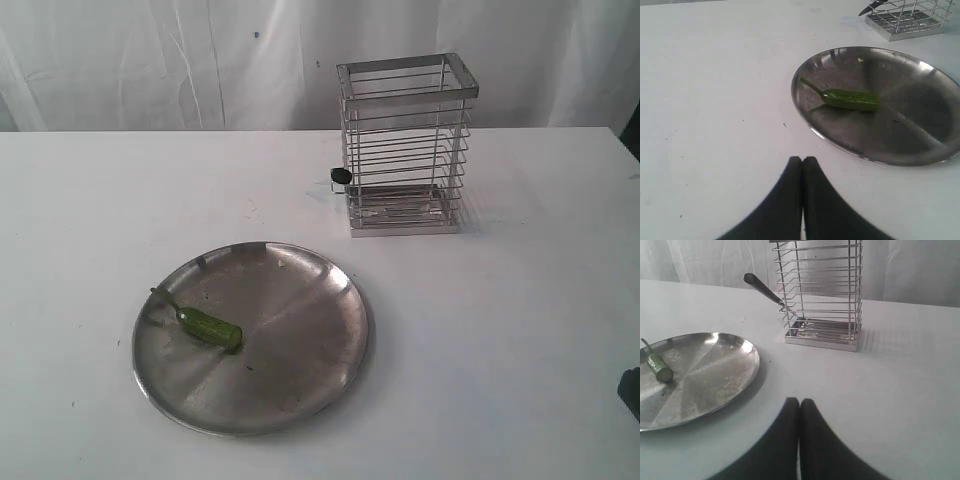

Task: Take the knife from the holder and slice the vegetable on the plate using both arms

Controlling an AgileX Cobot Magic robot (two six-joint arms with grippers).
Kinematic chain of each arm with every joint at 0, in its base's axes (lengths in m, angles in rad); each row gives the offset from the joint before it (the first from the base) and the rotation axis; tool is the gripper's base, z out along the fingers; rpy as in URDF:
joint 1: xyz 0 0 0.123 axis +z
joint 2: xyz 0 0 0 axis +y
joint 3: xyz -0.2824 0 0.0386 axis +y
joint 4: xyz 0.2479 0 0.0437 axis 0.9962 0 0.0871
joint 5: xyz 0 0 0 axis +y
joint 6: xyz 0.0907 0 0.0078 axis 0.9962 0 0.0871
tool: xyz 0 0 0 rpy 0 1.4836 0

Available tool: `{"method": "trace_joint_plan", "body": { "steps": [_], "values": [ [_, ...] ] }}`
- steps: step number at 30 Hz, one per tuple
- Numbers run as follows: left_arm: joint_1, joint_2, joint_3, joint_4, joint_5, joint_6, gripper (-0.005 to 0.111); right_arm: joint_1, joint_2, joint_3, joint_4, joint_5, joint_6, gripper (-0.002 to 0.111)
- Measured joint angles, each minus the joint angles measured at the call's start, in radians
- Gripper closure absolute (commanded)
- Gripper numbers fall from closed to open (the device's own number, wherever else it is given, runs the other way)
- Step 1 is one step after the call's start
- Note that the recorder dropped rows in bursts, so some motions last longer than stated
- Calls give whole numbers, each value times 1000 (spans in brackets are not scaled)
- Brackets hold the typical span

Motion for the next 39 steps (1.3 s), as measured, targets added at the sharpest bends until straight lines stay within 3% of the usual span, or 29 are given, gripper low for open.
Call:
{"method": "trace_joint_plan", "body": {
  "steps": [34, 39],
  "values": [
    [0, 0, 0, 0, 0, 0, 107, 0, 0, 0, 0, 0, 2, 108],
    [0, 0, 0, 0, 0, 0, 107, 0, 0, 0, 113, -117, 99, 108]
  ]
}}
